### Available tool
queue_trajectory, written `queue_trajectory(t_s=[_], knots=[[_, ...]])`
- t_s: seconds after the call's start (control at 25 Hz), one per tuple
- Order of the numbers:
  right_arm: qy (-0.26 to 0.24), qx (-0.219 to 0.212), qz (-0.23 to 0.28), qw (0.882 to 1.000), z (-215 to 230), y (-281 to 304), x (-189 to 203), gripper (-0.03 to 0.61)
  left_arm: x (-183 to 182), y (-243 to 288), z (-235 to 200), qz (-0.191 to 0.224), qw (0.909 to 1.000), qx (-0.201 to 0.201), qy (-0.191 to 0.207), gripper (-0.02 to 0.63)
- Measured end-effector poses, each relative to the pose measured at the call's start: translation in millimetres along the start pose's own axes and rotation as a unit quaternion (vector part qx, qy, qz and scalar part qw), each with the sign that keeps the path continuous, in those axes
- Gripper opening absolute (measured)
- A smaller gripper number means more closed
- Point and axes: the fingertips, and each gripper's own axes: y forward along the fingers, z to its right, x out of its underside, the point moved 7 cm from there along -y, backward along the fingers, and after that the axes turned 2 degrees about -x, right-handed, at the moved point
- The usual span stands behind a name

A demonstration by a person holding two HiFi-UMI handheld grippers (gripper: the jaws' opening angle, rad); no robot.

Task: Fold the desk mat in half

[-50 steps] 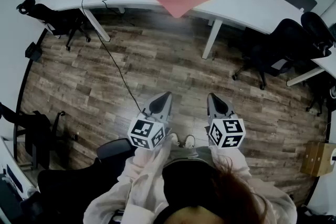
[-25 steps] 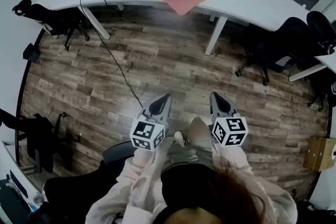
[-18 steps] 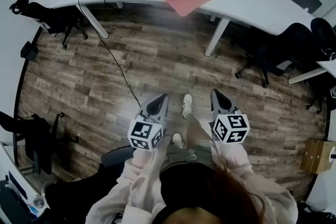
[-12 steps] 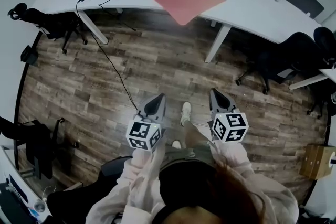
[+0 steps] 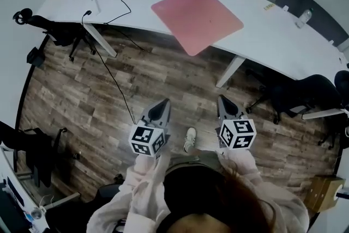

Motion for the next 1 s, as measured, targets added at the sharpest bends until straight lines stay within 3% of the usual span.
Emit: queue_trajectory(t_s=[0.44, 1.0], knots=[[-0.001, -0.027, -0.008, 1.000, 46.2, 53.1, -19.7, 0.012, -12.7, 65.0, -11.4, -0.006, 0.9997, -0.022, -0.001, 0.026], [0.004, -0.020, -0.032, 0.999, 57.1, 96.9, -18.6, 0.012, -18.0, 108.7, -46.0, -0.032, 0.9995, 0.000, 0.008, 0.026]])
